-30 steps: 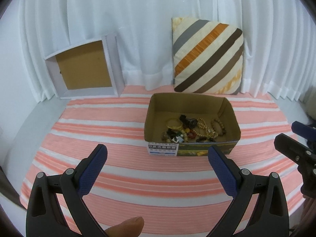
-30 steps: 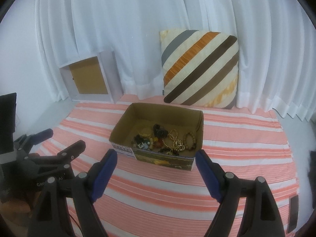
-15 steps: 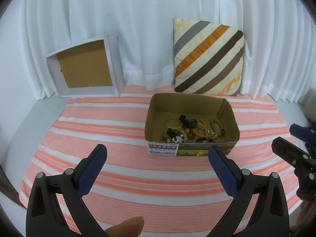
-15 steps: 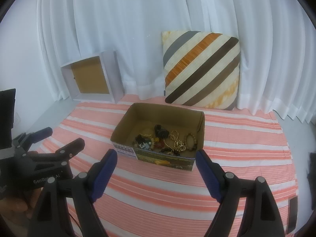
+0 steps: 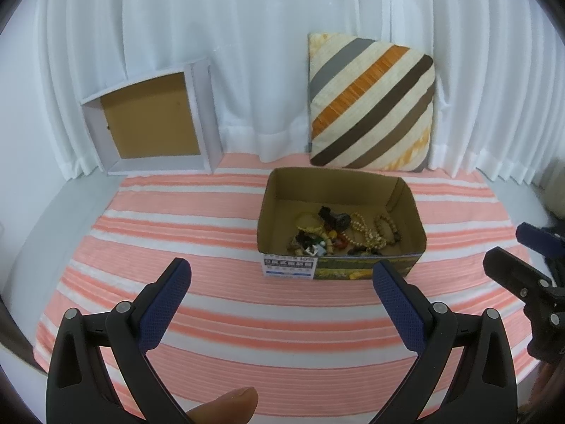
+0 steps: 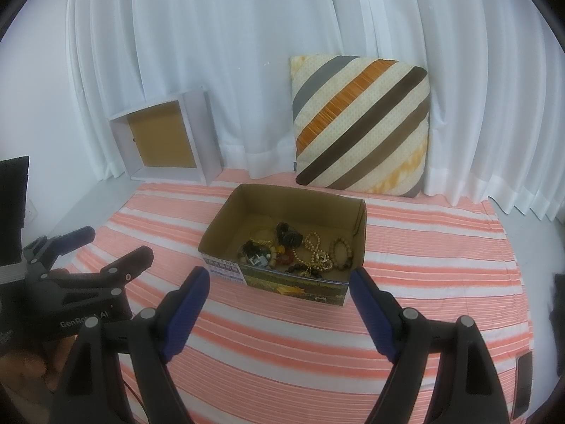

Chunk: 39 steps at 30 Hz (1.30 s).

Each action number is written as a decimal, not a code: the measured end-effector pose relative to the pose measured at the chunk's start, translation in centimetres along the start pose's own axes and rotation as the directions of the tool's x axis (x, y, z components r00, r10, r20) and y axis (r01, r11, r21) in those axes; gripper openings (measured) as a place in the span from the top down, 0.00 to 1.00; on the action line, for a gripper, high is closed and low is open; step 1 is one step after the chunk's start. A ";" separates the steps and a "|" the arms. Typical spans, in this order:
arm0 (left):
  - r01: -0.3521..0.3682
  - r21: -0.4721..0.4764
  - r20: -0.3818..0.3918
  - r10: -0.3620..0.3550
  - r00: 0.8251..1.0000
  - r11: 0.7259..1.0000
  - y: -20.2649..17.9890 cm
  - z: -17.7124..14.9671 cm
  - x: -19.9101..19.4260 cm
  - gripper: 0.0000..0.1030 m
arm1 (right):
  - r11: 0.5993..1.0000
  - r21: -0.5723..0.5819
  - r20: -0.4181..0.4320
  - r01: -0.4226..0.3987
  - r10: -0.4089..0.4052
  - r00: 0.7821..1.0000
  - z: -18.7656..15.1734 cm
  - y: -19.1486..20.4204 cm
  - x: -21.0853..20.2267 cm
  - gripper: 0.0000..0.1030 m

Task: Organize jewelry

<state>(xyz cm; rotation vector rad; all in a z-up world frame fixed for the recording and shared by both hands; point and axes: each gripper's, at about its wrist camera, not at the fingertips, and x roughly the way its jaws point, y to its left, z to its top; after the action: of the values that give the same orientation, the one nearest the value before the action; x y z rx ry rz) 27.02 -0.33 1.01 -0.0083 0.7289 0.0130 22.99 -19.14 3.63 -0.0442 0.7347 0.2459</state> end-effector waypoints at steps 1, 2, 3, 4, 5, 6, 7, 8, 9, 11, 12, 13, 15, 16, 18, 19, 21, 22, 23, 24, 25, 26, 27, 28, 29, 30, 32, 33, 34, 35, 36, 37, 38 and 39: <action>0.004 -0.006 -0.004 -0.004 1.000 1.000 0.0 0.0 0.1 0.00 | 1.000 0.000 0.001 0.001 -0.001 1.000 0.0 0.0 0.0 0.19; 0.007 -0.009 -0.008 -0.007 1.000 1.000 0.0 0.0 0.1 0.00 | 1.000 0.000 0.002 0.001 -0.001 1.000 0.0 -0.1 0.0 0.19; 0.011 -0.013 -0.010 -0.011 1.000 1.000 0.0 0.0 0.1 0.00 | 1.000 0.001 0.003 0.001 -0.001 1.000 0.0 -0.1 -0.1 0.19; 0.012 -0.014 -0.010 -0.012 1.000 1.000 0.0 0.0 0.1 0.00 | 1.000 0.002 0.004 0.000 0.000 1.000 0.0 -0.1 -0.1 0.19; 0.010 -0.015 -0.010 -0.010 1.000 1.000 -0.1 0.0 0.1 0.00 | 1.000 0.002 0.005 0.001 -0.001 1.000 -0.1 -0.1 -0.1 0.19; 0.009 -0.014 -0.010 -0.009 1.000 1.000 -0.2 0.0 0.1 0.00 | 1.000 0.002 0.005 0.001 -0.001 1.000 -0.1 -0.2 -0.1 0.19; 0.009 -0.011 -0.008 -0.009 1.000 1.000 -0.1 0.0 0.0 0.00 | 1.000 0.002 0.005 0.001 -0.001 1.000 -0.1 -0.3 -0.1 0.19; 0.008 -0.008 -0.005 -0.008 1.000 1.000 -0.1 0.0 0.0 0.00 | 1.000 0.002 0.005 0.000 0.000 1.000 -0.1 -0.4 -0.2 0.19; 0.007 -0.007 -0.003 -0.007 1.000 1.000 0.0 0.0 0.1 0.00 | 1.000 0.003 0.005 0.000 0.000 1.000 -0.1 -0.4 -0.2 0.19; -0.006 0.005 0.010 0.006 1.000 1.000 -0.1 0.0 -0.1 0.00 | 1.000 0.003 0.008 0.000 0.000 1.000 -0.1 -0.4 -0.2 0.19; -0.012 0.010 0.016 0.012 1.000 1.000 -0.2 0.0 -0.1 0.00 | 1.000 0.003 0.009 -0.001 0.001 1.000 -0.1 -0.4 -0.1 0.19; -0.012 0.012 0.019 0.012 1.000 1.000 -0.2 0.0 -0.2 0.00 | 1.000 0.002 0.010 -0.002 0.002 1.000 -0.2 -0.5 -0.2 0.19; -0.005 0.007 0.018 0.005 1.000 1.000 -0.2 0.0 -0.1 0.00 | 1.000 0.002 0.013 -0.003 0.003 1.000 -0.2 -0.6 -0.2 0.19; -0.003 0.001 0.016 0.003 1.000 1.000 -0.1 -0.1 -0.1 0.00 | 1.000 0.003 0.013 -0.003 0.003 1.000 -0.2 -0.6 -0.2 0.19; -0.007 -0.011 0.012 0.007 1.000 1.000 0.0 -0.1 0.0 0.01 | 1.000 0.003 0.013 -0.003 0.003 1.000 -0.2 -0.6 -0.2 0.19; -0.010 -0.013 0.009 0.010 1.000 1.000 0.0 -0.1 0.0 0.00 | 1.000 0.002 0.013 -0.001 0.001 1.000 -0.2 -0.6 -0.2 0.19; -0.010 -0.012 0.006 0.010 1.000 1.000 -0.1 -0.1 0.1 0.00 | 1.000 0.002 0.013 0.000 0.000 1.000 -0.2 -0.6 -0.2 0.19; -0.009 -0.010 0.006 0.010 1.000 1.000 -0.2 -0.2 0.1 0.00 | 1.000 0.003 0.014 -0.001 0.001 1.000 -0.2 -0.7 -0.3 0.19; -0.009 -0.008 0.006 0.009 1.000 1.000 -0.3 -0.2 0.0 0.00 | 1.000 0.003 0.014 -0.001 0.001 1.000 -0.2 -0.7 -0.3 0.19; -0.009 -0.006 0.007 0.009 1.000 1.000 -0.4 -0.2 -0.1 0.00 | 1.000 0.002 0.014 -0.002 0.002 1.000 -0.2 -0.7 -0.3 0.19; -0.009 -0.003 0.008 0.009 1.000 1.000 -0.5 -0.2 -0.1 0.00 | 1.000 0.002 0.014 -0.002 0.002 1.000 -0.2 -0.7 -0.3 0.19; -0.009 0.000 0.009 0.009 1.000 1.000 -0.5 -0.2 -0.1 0.00 | 1.000 0.002 0.014 -0.002 0.002 1.000 -0.2 -0.7 -0.3 0.19; -0.009 0.003 0.008 0.009 1.000 1.000 -0.6 -0.3 -0.1 0.00 | 1.000 0.002 0.013 -0.002 0.002 1.000 -0.2 -0.7 -0.3 0.19; -0.010 0.004 0.006 0.010 1.000 1.000 -0.7 -0.3 -0.1 0.00 | 1.000 0.002 0.014 -0.002 0.002 1.000 -0.2 -0.7 -0.3 0.19; -0.009 0.004 0.005 0.009 1.000 1.000 -0.7 -0.3 -0.1 0.00 | 1.000 0.002 0.014 -0.001 0.001 1.000 -0.2 -0.7 -0.3 0.19; -0.009 0.003 0.004 0.009 1.000 1.000 -0.8 -0.3 -0.1 0.00 | 1.000 0.001 0.015 0.000 0.000 1.000 -0.2 -0.7 -0.3 0.19; -0.009 0.001 0.002 0.009 1.000 1.000 -0.7 -0.3 0.0 0.01 | 1.000 0.003 0.014 -0.001 0.001 1.000 -0.3 -0.7 -0.3 0.19; -0.008 0.001 0.001 0.008 1.000 1.000 -0.7 -0.3 -0.1 0.01 | 1.000 0.003 0.013 -0.001 0.001 1.000 -0.3 -0.7 -0.3 0.19; -0.008 0.001 0.001 0.008 1.000 1.000 -0.8 -0.3 -0.1 0.01 | 1.000 0.002 0.014 -0.001 0.001 1.000 -0.3 -0.7 -0.3 0.19; -0.007 0.001 0.001 0.007 1.000 1.000 -0.8 -0.4 -0.1 0.01 | 1.000 0.002 0.014 -0.002 0.002 1.000 -0.2 -0.7 -0.3 0.19; -0.006 0.002 0.002 0.006 1.000 1.000 -0.8 -0.3 -0.1 0.01 | 1.000 0.002 0.013 -0.002 0.002 1.000 -0.2 -0.7 -0.3 0.19; -0.007 0.002 0.002 0.007 1.000 1.000 -0.8 -0.4 -0.1 0.01 | 1.000 0.002 0.013 -0.003 0.003 1.000 -0.3 -0.7 -0.3 0.19; -0.007 0.003 0.002 0.007 1.000 1.000 -0.8 -0.3 -0.1 0.01 | 1.000 0.001 0.013 -0.003 0.003 1.000 -0.2 -0.7 -0.3 0.19; -0.006 0.003 0.003 0.006 1.000 1.000 -0.8 -0.4 -0.1 0.01 | 1.000 0.000 0.014 -0.004 0.004 1.000 -0.2 -0.7 -0.4 0.19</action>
<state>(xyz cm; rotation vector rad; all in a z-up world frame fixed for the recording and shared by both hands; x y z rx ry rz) 26.70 -1.16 0.81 -0.0034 0.7262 0.0173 22.74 -19.94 3.66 -0.0409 0.7207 0.2492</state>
